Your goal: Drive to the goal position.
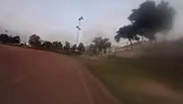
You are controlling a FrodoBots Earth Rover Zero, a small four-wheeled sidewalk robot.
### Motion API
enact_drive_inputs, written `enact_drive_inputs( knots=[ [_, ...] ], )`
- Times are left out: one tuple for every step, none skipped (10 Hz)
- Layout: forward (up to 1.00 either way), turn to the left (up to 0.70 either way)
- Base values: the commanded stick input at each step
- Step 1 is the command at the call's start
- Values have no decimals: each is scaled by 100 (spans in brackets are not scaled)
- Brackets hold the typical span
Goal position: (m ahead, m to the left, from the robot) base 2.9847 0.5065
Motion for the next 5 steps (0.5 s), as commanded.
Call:
enact_drive_inputs(
  knots=[
    [70, 0],
    [70, 0],
    [70, 0],
    [70, 3],
    [70, 35]
  ],
)
